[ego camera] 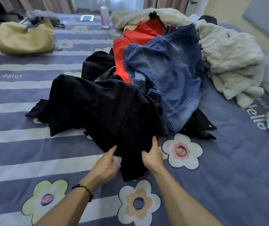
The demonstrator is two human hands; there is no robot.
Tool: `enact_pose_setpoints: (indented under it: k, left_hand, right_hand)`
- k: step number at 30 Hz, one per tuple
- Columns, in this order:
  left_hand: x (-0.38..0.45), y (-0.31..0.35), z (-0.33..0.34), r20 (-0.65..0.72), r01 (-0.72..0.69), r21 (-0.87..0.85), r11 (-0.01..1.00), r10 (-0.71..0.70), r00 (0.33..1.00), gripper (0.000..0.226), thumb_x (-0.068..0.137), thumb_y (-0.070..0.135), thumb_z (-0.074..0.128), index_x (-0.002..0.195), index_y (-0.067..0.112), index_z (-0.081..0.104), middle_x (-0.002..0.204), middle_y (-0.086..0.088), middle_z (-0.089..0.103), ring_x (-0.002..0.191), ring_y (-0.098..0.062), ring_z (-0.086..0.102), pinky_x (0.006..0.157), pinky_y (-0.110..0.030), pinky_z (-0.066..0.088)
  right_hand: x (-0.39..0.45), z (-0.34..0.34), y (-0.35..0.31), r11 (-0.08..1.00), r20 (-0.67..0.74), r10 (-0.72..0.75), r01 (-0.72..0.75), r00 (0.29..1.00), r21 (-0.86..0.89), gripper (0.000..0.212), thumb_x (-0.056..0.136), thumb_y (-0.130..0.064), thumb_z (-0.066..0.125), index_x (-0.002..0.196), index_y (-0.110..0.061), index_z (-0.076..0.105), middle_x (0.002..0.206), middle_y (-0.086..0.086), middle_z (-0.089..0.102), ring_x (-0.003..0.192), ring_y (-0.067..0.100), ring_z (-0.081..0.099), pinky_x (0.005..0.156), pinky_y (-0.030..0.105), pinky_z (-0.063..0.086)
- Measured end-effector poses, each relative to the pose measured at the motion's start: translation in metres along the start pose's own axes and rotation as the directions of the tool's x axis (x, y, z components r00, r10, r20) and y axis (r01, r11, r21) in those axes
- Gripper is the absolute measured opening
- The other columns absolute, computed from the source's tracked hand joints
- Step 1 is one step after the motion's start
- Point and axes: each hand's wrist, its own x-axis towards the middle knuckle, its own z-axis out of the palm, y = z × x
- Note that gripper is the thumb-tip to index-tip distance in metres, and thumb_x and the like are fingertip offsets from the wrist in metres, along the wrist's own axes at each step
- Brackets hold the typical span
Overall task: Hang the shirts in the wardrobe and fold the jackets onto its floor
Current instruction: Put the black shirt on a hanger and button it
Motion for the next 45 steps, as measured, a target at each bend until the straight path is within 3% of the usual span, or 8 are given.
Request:
enact_pose_setpoints:
  k: [7,11,16,23,26,34,40,45]
  left_hand:
    - [-0.040,0.014,-0.018,-0.187,-0.110,0.431,0.896,0.208,0.960,0.103,0.078,0.040,0.079,0.155,0.039,0.011,0.163,-0.011,0.006,0.150,-0.030,0.009,0.120,-0.043,0.022]
    - [-0.052,0.059,-0.035,-0.279,-0.170,0.641,0.749,0.433,0.857,0.068,0.049,0.029,0.094,0.111,0.021,0.070,0.136,-0.016,0.056,0.134,-0.038,0.044,0.104,-0.068,0.029]
    - [-0.102,0.145,-0.055,-0.199,-0.385,0.315,0.867,0.457,0.867,0.005,0.091,0.021,0.059,0.087,0.023,0.059,0.085,-0.004,0.069,0.085,-0.030,0.064,0.083,-0.044,0.049]
    - [-0.153,0.251,-0.089,-0.052,-0.567,-0.123,0.815,0.565,0.824,0.036,0.094,0.036,0.059,0.065,0.017,0.053,0.061,0.010,0.047,0.059,-0.008,0.039,0.059,-0.034,0.034]
    - [-0.169,0.274,-0.096,0.068,-0.462,-0.356,0.812,0.516,0.854,0.046,0.091,0.052,0.055,0.079,0.009,0.065,0.076,-0.002,0.065,0.068,-0.018,0.053,0.065,-0.038,0.043]
    - [-0.210,0.332,-0.057,0.215,-0.172,-0.633,0.755,0.385,0.898,0.027,0.104,0.022,0.046,0.104,0.006,0.068,0.098,-0.013,0.074,0.082,-0.021,0.069,0.078,-0.031,0.056]
    - [-0.202,0.342,0.002,0.179,-0.373,-0.019,0.928,0.370,0.912,0.017,0.086,0.025,0.062,0.100,0.021,0.069,0.091,0.002,0.069,0.086,-0.017,0.065,0.090,-0.043,0.054]
    - [-0.196,0.356,0.106,0.706,-0.794,0.353,0.495,0.415,0.573,0.056,0.083,0.018,0.062,0.134,0.039,0.050,0.149,0.004,0.036,0.145,-0.017,0.026,0.118,-0.058,0.011]
  right_hand:
    - [-0.067,-0.081,-0.036,0.915,0.310,-0.125,-0.012,0.942,0.404,0.036,0.081,0.011,0.063,0.106,-0.014,0.073,0.098,0.009,0.075,0.093,0.023,0.069,0.082,0.029,0.057]
    - [-0.120,-0.161,-0.063,0.787,0.356,-0.185,-0.079,0.916,0.612,0.031,0.081,0.006,0.066,0.112,0.001,0.069,0.103,0.018,0.071,0.089,0.026,0.067,0.079,0.029,0.055]
    - [-0.167,-0.232,-0.084,0.566,-0.003,0.039,-0.020,0.999,0.824,0.021,0.090,-0.004,0.059,0.109,0.000,0.066,0.093,0.017,0.068,0.069,0.021,0.065,0.054,0.024,0.054]
    - [-0.217,-0.303,-0.111,0.181,-0.164,0.276,0.117,0.947,0.977,0.026,0.098,-0.005,0.051,0.072,-0.008,0.056,0.047,0.001,0.055,0.037,0.007,0.051,0.036,0.018,0.040]
    - [-0.240,-0.317,-0.123,0.110,-0.192,0.241,0.169,0.951,0.979,0.015,0.100,-0.007,0.048,0.089,-0.003,0.057,0.074,0.010,0.065,0.063,0.014,0.065,0.051,0.022,0.052]
    - [-0.277,-0.285,-0.098,0.875,-0.218,0.001,0.104,0.976,0.472,0.035,0.084,-0.042,0.072,0.084,-0.008,0.069,0.077,-0.004,0.069,0.074,0.014,0.065,0.064,0.021,0.049]
    - [-0.291,-0.319,-0.030,0.909,-0.281,0.027,0.093,0.959,0.406,0.034,0.078,0.001,0.055,0.096,-0.018,0.077,0.075,-0.008,0.069,0.066,0.000,0.061,0.061,0.011,0.045]
    - [-0.302,-0.365,0.053,0.801,-0.032,0.075,-0.041,0.997,0.597,0.025,0.065,-0.006,0.054,0.077,-0.013,0.075,0.067,0.006,0.064,0.059,0.012,0.057,0.054,0.020,0.044]
